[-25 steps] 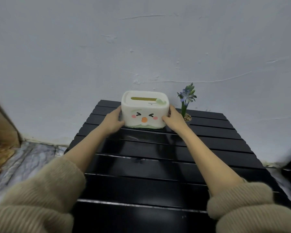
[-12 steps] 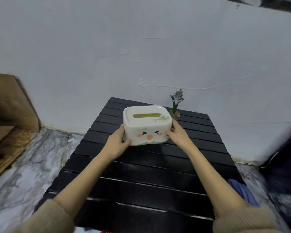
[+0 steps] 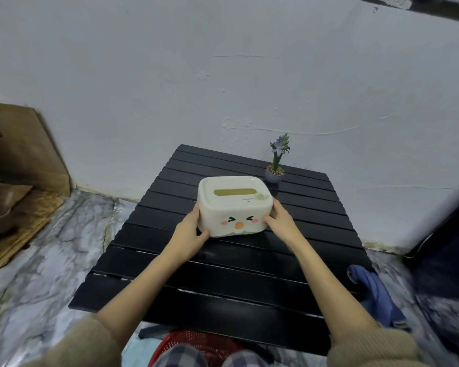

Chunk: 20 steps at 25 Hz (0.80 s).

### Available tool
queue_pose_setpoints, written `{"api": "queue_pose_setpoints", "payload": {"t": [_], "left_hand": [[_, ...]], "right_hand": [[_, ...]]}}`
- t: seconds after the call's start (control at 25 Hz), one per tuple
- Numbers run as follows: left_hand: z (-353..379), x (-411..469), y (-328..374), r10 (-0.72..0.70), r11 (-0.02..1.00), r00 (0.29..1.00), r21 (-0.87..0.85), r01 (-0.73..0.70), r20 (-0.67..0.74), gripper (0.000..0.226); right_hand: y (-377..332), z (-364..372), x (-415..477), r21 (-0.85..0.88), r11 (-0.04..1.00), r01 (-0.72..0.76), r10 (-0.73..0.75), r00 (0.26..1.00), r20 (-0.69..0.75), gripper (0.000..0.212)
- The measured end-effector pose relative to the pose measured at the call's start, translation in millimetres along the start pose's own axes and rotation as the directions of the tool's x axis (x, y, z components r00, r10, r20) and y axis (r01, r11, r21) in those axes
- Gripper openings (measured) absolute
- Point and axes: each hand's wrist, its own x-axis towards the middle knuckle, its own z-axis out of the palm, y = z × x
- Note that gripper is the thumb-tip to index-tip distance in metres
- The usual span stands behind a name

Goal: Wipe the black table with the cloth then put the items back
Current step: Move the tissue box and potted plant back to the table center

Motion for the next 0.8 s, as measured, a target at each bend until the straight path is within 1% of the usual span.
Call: {"api": "queue_pose_setpoints", "payload": {"t": [0.16,0.28,0.4,0.48,0.56,0.68,0.8], "left_hand": [[-7,-1,-8,0.026,0.999,0.999,0.02,-0.027,0.021,0.059],[-19,4,-30,-0.009,0.988,1.0,0.156,0.006,0.02,0.061],[-27,8,-56,-0.035,0.951,0.999,0.308,0.021,0.038,0.06],[-25,9,-67,-0.034,0.927,0.998,0.375,0.014,0.048,0.057],[-22,8,-71,-0.006,0.92,1.0,0.391,-0.003,0.023,0.055],[-21,8,-71,0.014,0.929,1.0,0.37,-0.008,-0.015,0.054],[-21,9,-72,0.018,0.929,0.999,0.37,-0.007,-0.027,0.054]], "right_hand": [[8,-11,9,-0.056,0.998,-0.006,0.009,0.998,0.054,0.068],[15,-28,22,-0.144,0.989,-0.027,0.027,1.0,-0.004,0.069],[27,-41,37,-0.259,0.965,-0.045,0.029,0.997,-0.066,0.068],[33,-46,50,-0.316,0.946,-0.07,0.043,0.995,-0.094,0.068],[38,-50,66,-0.351,0.931,-0.094,0.054,0.991,-0.121,0.069],[46,-53,96,-0.394,0.911,-0.121,0.061,0.985,-0.162,0.073],[54,-52,128,-0.387,0.909,-0.158,0.08,0.975,-0.209,0.081]]}}
